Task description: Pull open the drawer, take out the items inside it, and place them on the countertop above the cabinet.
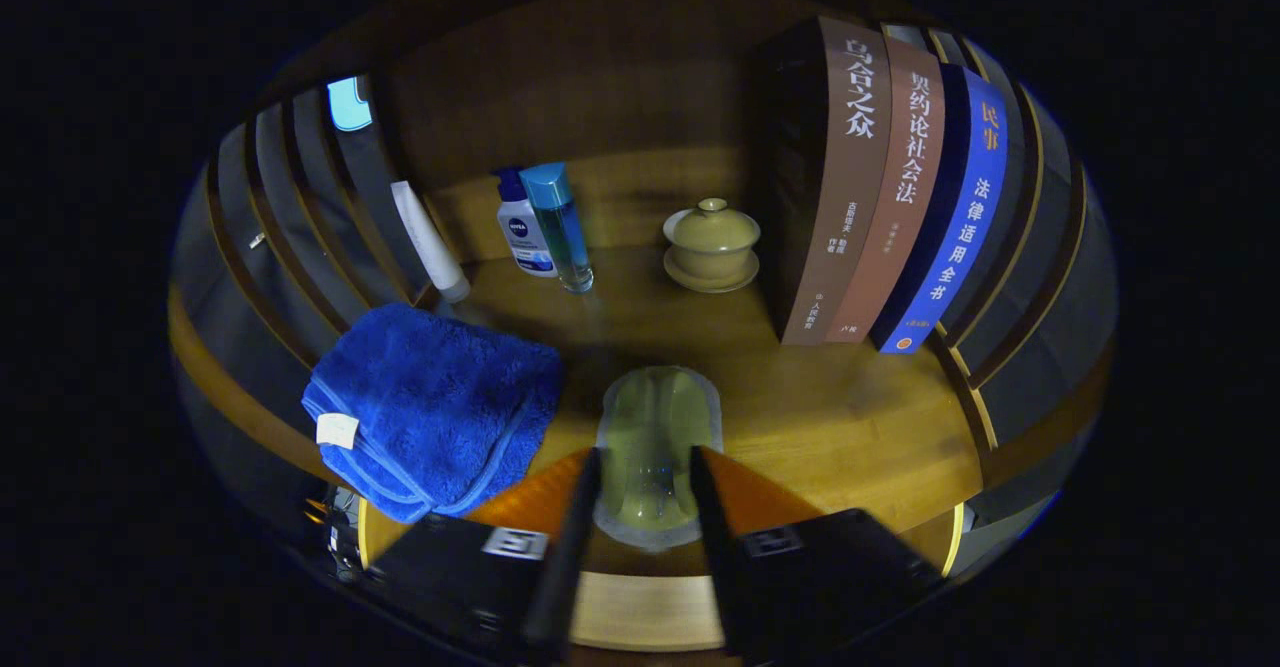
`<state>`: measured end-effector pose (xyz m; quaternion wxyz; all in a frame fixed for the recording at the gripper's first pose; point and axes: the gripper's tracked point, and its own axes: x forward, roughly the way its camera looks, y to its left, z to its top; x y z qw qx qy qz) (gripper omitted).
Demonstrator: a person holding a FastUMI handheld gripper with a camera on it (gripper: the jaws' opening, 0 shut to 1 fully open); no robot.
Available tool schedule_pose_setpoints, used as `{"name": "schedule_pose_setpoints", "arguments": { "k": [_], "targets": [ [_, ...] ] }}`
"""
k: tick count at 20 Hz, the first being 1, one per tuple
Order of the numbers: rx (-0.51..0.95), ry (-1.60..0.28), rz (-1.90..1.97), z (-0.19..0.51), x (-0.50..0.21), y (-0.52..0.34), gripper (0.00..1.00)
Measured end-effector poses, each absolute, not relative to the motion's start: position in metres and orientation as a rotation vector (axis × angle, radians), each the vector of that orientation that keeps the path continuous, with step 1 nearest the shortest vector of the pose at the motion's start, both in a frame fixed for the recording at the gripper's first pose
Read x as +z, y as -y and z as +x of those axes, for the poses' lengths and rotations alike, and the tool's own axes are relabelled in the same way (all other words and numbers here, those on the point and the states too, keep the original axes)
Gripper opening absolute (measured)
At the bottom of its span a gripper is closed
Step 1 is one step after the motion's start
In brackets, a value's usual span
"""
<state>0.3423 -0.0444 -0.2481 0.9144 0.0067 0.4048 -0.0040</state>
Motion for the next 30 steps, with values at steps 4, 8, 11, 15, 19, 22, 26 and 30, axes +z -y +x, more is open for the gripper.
{"name": "schedule_pose_setpoints", "arguments": {
  "k": [4, 8, 11, 15, 19, 22, 26, 30],
  "targets": [
    [0.009, -0.745, -0.001, 0.338, -0.230, 0.044, 1.00],
    [0.049, -0.612, -0.035, 0.320, -0.206, 0.043, 1.00],
    [0.073, -0.492, -0.039, 0.295, -0.179, 0.039, 1.00],
    [0.114, -0.334, 0.029, 0.252, -0.132, 0.028, 1.00],
    [0.101, -0.162, -0.012, 0.194, -0.087, 0.030, 0.99],
    [0.092, -0.081, 0.000, 0.147, -0.078, 0.023, 0.99],
    [0.054, -0.070, 0.041, 0.097, -0.104, 0.025, 0.99],
    [-0.008, -0.066, 0.048, 0.055, -0.143, 0.030, 0.99]
  ]
}}
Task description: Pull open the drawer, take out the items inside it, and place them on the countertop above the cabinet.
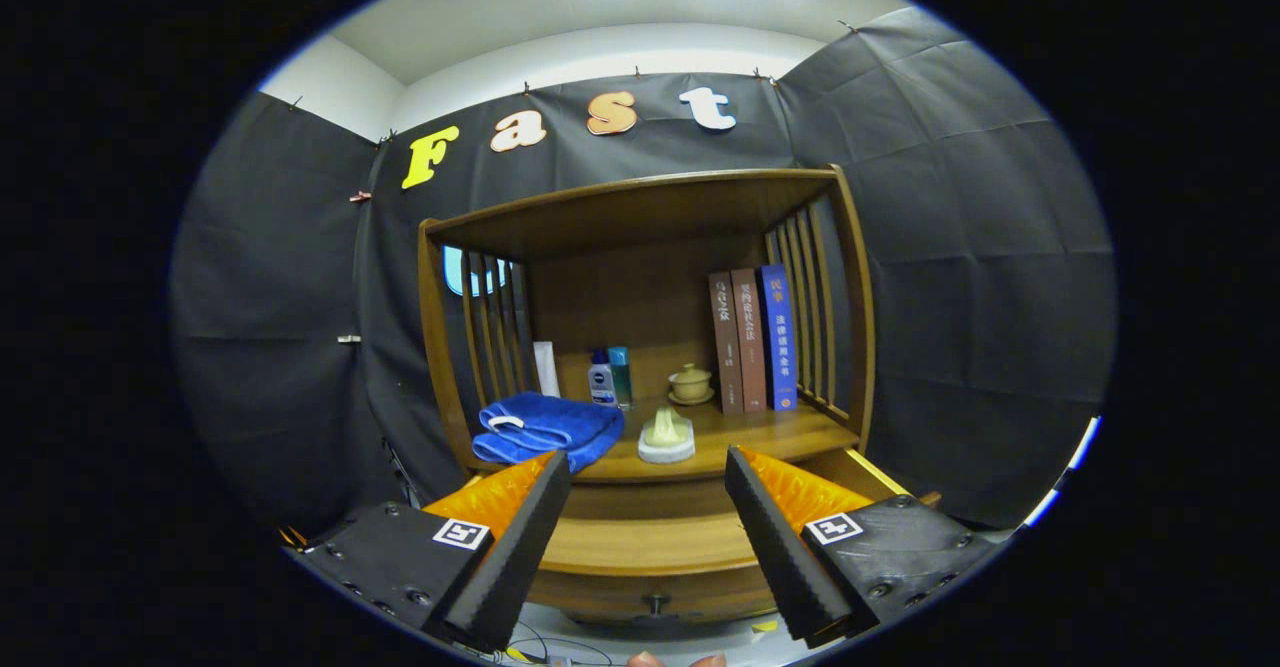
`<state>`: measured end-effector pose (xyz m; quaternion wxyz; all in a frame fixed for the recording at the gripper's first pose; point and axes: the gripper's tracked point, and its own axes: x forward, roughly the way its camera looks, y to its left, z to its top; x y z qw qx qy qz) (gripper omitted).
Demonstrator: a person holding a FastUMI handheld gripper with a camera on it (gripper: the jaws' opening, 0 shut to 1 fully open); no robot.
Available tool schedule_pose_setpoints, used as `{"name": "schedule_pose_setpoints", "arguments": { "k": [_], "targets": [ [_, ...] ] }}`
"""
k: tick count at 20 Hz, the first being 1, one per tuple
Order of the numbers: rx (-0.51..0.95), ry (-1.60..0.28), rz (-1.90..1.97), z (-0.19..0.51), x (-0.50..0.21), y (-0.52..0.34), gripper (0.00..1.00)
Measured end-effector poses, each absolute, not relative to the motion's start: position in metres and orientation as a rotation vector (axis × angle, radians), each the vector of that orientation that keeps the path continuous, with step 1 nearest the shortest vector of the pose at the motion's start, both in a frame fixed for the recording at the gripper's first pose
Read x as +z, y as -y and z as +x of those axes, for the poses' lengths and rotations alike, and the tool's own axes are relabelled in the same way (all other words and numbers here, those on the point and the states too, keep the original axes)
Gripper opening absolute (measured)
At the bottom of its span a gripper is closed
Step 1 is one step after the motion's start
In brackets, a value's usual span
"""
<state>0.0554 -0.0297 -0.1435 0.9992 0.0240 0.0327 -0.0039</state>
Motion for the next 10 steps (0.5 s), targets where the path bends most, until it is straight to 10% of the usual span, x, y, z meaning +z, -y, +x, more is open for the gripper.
{"name": "schedule_pose_setpoints", "arguments": {
  "k": [10],
  "targets": [
    [-0.050, -0.171, 0.046, 0.034, -0.263, 0.041, 0.99]
  ]
}}
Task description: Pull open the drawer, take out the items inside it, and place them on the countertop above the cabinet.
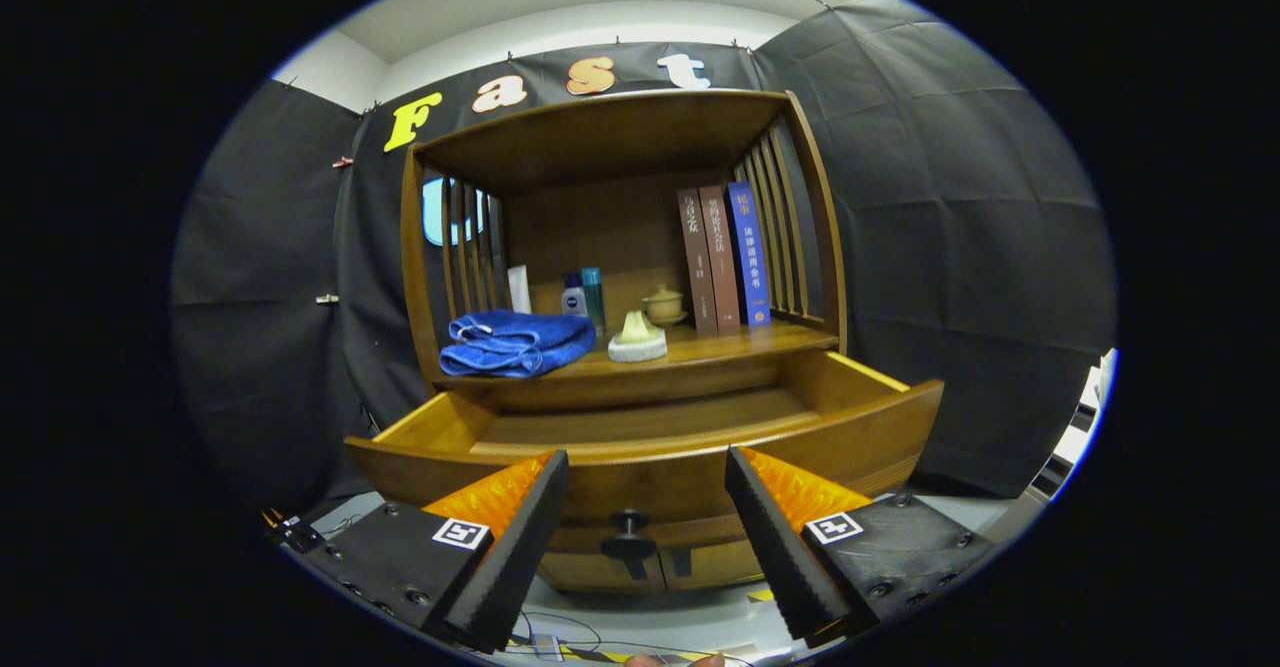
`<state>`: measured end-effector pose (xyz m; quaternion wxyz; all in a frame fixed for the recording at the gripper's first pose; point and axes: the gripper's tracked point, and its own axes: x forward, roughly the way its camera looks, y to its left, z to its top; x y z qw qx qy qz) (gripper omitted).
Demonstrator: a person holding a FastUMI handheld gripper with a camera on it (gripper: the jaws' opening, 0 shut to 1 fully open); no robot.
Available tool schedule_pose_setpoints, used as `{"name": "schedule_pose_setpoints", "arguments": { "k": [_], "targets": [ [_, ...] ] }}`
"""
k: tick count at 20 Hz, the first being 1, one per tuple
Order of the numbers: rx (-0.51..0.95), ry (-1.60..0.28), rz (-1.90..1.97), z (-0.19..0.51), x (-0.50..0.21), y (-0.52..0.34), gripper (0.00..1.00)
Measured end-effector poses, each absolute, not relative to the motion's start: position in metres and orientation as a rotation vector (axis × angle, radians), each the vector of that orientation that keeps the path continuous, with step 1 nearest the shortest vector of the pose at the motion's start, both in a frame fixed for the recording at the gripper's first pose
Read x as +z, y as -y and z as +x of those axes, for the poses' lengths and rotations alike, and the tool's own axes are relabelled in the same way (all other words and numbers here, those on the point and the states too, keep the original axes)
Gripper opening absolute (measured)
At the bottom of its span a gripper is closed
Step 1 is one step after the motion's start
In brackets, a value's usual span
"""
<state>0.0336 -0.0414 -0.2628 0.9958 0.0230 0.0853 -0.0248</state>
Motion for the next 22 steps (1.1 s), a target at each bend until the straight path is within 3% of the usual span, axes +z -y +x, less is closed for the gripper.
{"name": "schedule_pose_setpoints", "arguments": {
  "k": [8, 22],
  "targets": [
    [-0.051, -0.245, -0.010, 0.061, -0.311, 0.041, 0.99],
    [-0.064, -0.241, -0.032, 0.113, -0.307, 0.033, 0.99]
  ]
}}
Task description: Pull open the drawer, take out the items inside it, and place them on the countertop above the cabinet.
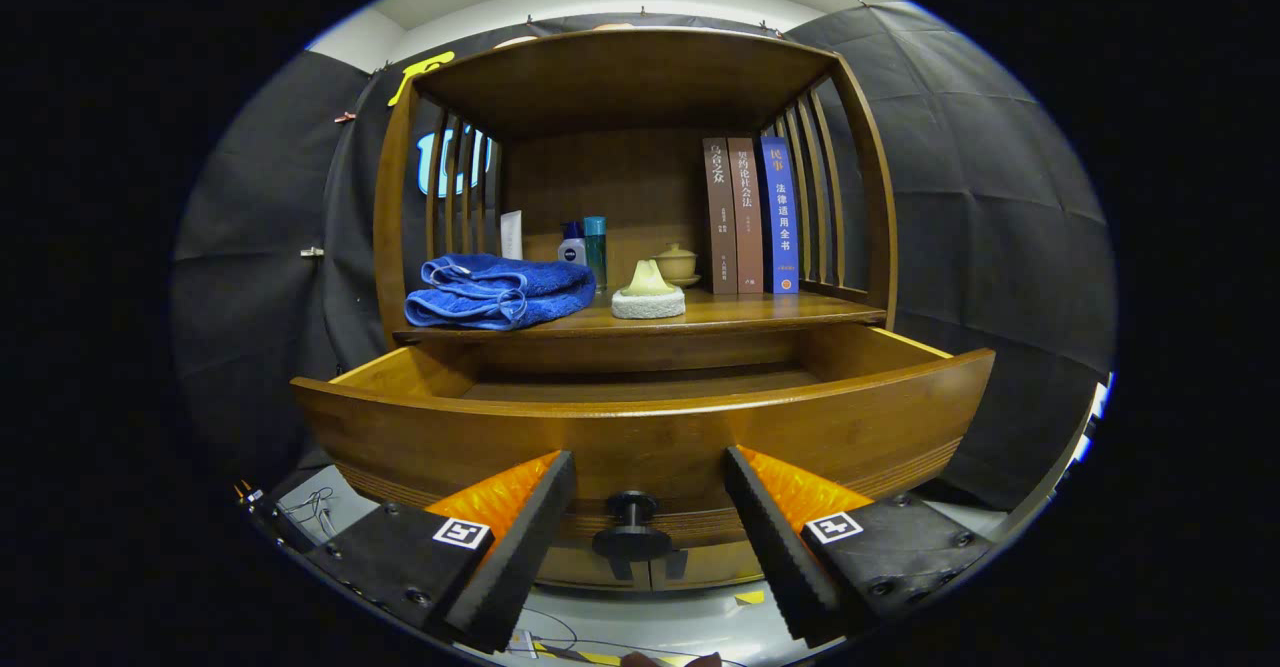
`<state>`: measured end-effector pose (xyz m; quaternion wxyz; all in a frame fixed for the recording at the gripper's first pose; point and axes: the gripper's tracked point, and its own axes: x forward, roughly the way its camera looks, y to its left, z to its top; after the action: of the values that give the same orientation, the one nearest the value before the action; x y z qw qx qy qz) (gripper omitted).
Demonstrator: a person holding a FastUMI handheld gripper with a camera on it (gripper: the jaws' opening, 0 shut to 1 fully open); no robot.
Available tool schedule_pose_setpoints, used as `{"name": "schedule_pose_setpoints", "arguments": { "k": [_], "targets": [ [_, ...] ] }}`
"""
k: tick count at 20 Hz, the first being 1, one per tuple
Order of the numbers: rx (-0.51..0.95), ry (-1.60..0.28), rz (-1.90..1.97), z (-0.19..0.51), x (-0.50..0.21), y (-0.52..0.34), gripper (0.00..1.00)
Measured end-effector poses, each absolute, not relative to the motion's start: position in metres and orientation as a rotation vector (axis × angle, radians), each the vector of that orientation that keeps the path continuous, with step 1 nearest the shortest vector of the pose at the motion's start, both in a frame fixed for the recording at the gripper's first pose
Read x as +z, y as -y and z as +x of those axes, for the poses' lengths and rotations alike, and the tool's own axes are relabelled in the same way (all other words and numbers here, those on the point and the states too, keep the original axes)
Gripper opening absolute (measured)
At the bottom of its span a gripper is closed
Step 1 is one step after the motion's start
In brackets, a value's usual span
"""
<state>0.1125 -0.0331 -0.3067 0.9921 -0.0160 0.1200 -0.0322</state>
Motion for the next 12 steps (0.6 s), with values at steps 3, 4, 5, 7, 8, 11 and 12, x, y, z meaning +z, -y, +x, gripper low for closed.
{"name": "schedule_pose_setpoints", "arguments": {
  "k": [3, 4, 5, 7, 8, 11, 12],
  "targets": [
    [-0.068, -0.234, -0.069, 0.133, -0.313, 0.032, 0.99],
    [-0.070, -0.228, -0.091, 0.140, -0.314, 0.032, 0.99],
    [-0.071, -0.225, -0.105, 0.147, -0.316, 0.032, 0.99],
    [-0.072, -0.217, -0.111, 0.160, -0.321, 0.031, 0.99],
    [-0.074, -0.216, -0.106, 0.167, -0.324, 0.029, 0.99],
    [-0.079, -0.225, -0.101, 0.183, -0.330, 0.028, 0.99],
    [-0.080, -0.230, -0.098, 0.189, -0.333, 0.027, 0.99]
  ]
}}
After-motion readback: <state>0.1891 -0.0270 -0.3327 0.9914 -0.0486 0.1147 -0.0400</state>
